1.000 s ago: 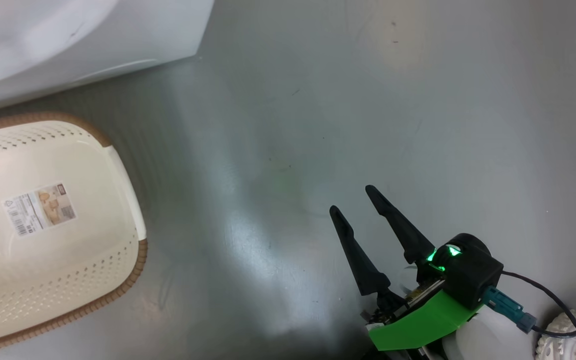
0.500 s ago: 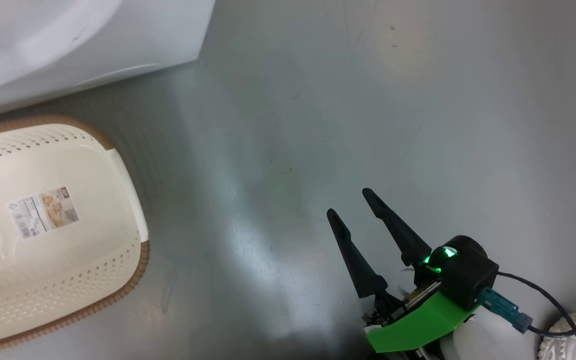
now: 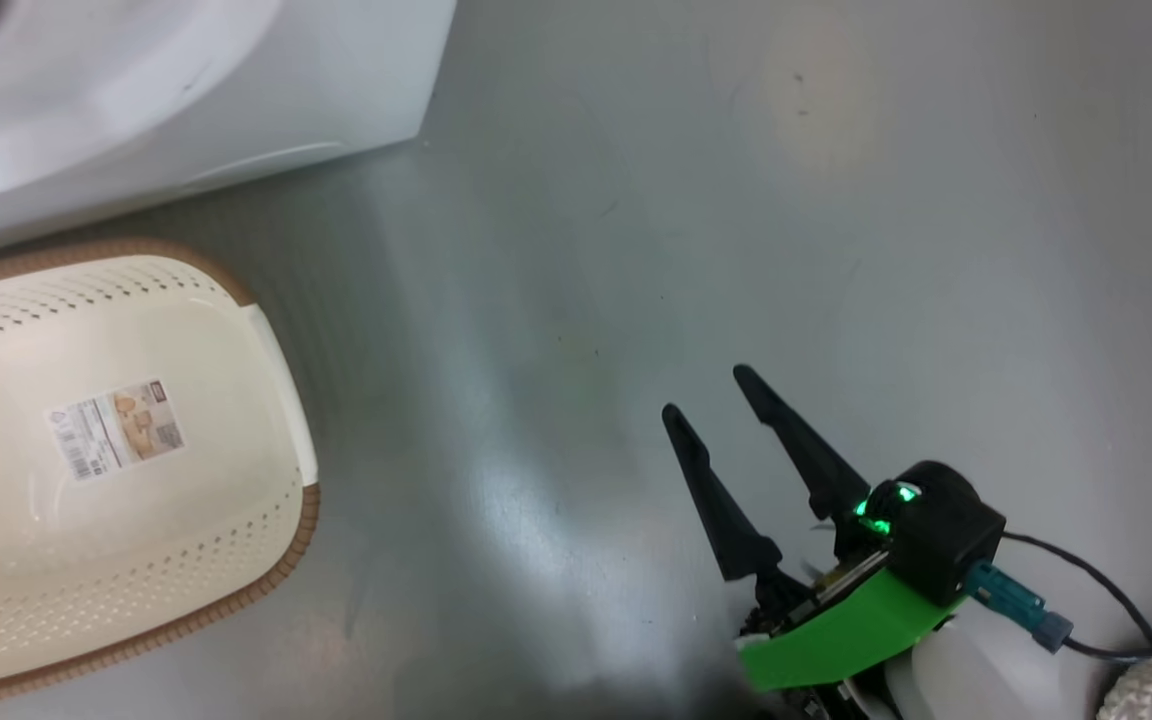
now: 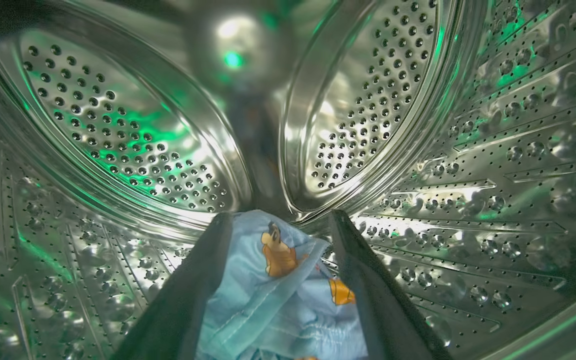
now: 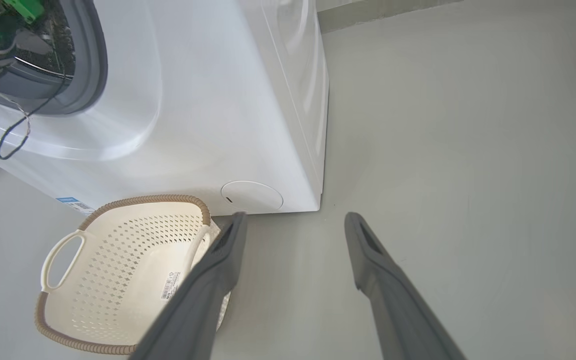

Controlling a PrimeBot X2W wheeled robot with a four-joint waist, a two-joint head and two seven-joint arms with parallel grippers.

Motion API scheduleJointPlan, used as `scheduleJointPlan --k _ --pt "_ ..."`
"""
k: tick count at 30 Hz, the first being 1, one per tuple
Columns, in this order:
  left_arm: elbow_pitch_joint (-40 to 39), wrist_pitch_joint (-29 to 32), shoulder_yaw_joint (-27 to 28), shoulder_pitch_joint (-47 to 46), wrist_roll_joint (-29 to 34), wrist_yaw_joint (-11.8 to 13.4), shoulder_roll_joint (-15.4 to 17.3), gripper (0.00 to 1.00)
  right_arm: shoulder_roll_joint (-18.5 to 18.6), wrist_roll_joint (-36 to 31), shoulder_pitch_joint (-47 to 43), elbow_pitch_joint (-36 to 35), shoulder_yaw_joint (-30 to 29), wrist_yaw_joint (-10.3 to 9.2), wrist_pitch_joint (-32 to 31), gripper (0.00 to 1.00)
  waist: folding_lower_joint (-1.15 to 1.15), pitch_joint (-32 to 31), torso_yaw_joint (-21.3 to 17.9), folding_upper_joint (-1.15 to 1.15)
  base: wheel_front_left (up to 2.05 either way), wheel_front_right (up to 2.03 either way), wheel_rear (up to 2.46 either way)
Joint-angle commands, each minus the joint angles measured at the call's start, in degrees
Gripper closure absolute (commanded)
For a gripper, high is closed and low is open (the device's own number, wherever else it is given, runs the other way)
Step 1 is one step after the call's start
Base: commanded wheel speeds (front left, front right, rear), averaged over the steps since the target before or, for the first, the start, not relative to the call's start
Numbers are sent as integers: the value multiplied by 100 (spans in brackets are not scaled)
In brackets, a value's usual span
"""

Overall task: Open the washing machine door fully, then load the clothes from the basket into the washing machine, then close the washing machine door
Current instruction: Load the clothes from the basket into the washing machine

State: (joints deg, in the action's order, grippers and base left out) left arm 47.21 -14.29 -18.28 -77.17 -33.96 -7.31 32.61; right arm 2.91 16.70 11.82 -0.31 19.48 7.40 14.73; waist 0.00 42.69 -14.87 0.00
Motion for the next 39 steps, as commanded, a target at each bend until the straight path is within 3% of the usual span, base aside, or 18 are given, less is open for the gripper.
scheduleJointPlan --k 1,8,22,39 --pt "-88 -40 55 13 -12 -17 308 0 -3 49 -61 -93 97 9 27 0 0 -55 32 0 0 0 0" --pt "-225 -67 -27 328 -152 -17 208 0 -3 53 18 -20 -8 9 27 0 0 -290 148 0 0 0 0" --pt "-764 -70 417 1444 -173 -17 -212 0 -3 17 48 201 -229 9 27 0 0 -907 443 0 0 0 0" --pt "-1756 -71 1097 3216 412 -17 -781 0 -3 -26 -141 512 -414 9 27 0 0 -1956 704 0 0 0 0"
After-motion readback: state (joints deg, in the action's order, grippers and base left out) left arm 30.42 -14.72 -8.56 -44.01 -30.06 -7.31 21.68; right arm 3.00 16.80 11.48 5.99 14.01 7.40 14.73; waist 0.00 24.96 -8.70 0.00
